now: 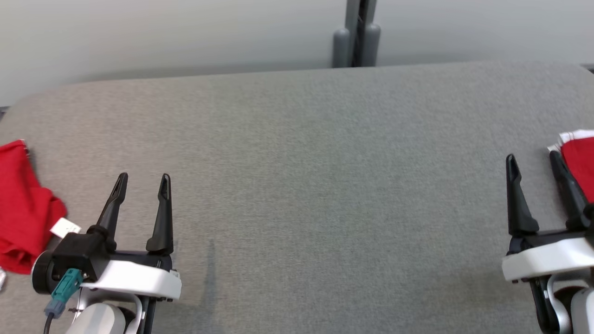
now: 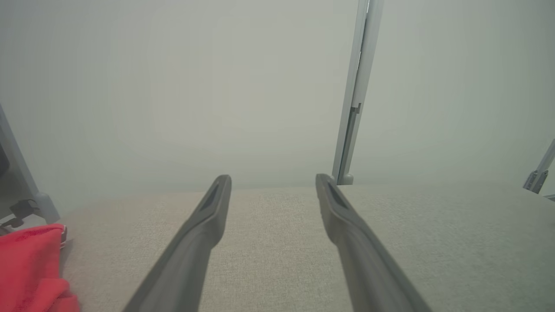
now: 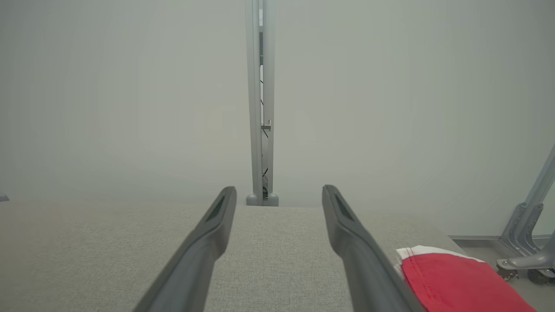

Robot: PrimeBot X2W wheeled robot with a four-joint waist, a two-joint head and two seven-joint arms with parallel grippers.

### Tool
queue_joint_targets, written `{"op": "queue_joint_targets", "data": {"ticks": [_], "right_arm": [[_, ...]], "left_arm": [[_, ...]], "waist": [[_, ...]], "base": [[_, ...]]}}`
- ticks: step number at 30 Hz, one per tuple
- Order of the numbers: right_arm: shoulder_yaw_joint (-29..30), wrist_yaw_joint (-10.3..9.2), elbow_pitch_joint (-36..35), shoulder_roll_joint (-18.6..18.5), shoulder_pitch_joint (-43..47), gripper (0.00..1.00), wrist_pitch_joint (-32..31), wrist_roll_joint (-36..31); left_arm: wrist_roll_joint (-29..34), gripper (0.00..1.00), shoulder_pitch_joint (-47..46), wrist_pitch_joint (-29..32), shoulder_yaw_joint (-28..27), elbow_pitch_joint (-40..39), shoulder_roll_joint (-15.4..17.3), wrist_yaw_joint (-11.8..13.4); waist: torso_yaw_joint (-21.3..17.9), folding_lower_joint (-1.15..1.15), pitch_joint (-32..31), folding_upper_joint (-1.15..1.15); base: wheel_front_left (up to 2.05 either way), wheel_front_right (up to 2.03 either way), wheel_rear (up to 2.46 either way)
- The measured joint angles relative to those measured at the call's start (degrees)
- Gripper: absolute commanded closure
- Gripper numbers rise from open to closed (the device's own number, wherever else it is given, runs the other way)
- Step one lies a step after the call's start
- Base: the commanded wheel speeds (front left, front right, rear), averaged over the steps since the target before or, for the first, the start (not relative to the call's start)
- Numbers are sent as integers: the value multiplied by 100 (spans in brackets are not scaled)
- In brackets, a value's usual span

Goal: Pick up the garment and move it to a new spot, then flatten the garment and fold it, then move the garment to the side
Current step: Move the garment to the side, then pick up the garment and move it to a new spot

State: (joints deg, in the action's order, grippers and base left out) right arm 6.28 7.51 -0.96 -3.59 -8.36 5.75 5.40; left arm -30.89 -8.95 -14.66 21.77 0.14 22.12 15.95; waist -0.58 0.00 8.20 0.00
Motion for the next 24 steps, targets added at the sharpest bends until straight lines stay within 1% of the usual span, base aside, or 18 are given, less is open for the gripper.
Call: {"op": "queue_joint_targets", "data": {"ticks": [6, 11, 17, 24], "right_arm": [[2, 0, -215, 38, 436, 0, -269, -59], [2, -1, -285, 59, 760, 0, -409, -57], [55, -1, -346, 68, 1022, 0, -516, -34], [157, -1, -455, 71, 1282, 0, -591, 79]], "left_arm": [[16, 0, 298, -8, -64, 2, 40, 21], [44, 0, 516, -9, -87, 68, 75, -27], [187, 0, 632, -18, -75, 155, 141, -122], [247, 0, 728, -18, -68, 260, 160, -133]], "waist": [[310, 0, -392, 0], [455, 0, -706, 0], [495, 0, -931, 0], [479, 0, -1051, 0]], "base": [[0, 0, 0], [0, 0, 0], [0, 0, 0], [0, 0, 0]]}}
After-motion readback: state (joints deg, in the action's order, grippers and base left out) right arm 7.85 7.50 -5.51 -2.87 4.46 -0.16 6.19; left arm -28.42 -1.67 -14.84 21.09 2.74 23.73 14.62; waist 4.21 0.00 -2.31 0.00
